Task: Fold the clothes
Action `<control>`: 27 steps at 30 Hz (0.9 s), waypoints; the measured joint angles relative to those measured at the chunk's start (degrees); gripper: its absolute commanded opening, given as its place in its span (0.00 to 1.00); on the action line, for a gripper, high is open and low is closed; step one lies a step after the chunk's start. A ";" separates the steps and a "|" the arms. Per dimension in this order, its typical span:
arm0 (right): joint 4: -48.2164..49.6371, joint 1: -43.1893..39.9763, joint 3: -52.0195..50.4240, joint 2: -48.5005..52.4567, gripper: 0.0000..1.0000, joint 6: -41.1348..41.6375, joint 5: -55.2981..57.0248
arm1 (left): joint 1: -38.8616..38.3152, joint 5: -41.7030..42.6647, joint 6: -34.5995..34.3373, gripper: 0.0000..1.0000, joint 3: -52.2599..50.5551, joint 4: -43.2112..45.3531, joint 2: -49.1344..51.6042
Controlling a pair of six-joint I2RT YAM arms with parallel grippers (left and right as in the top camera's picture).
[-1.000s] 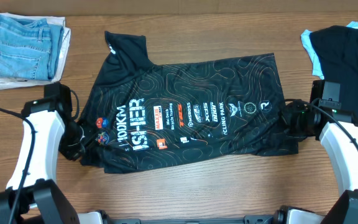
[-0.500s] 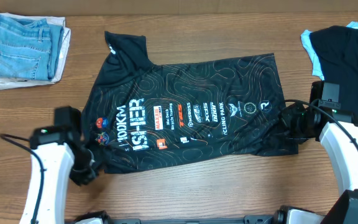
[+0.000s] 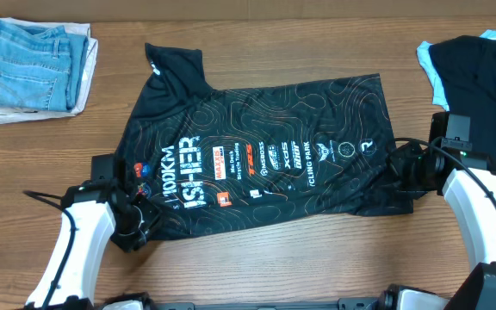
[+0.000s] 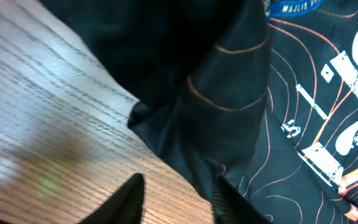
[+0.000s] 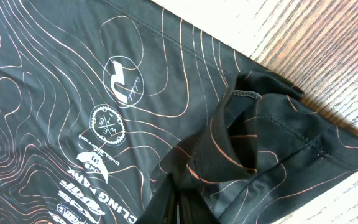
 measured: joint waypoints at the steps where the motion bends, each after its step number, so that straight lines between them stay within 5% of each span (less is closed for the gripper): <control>1: 0.00 0.00 0.00 0.00 0.05 -0.02 0.02 | -0.42 0.28 -0.15 0.49 -0.02 0.37 0.31; 8: 0.15 -0.02 0.00 0.00 0.06 -0.04 0.02 | -7.34 1.55 -2.08 0.71 -0.04 1.73 0.81; 23: -0.09 0.00 0.00 0.00 0.06 0.00 0.02 | -12.48 -2.32 -16.57 0.65 -0.52 -0.15 4.63; 26: -0.13 0.00 0.00 0.00 0.06 -0.02 0.02 | -12.48 -2.62 -16.96 0.58 -0.72 1.29 5.95; 27: -0.17 0.00 0.00 0.00 0.06 -0.02 0.02 | -12.48 -2.64 -17.18 0.46 -0.74 2.12 6.56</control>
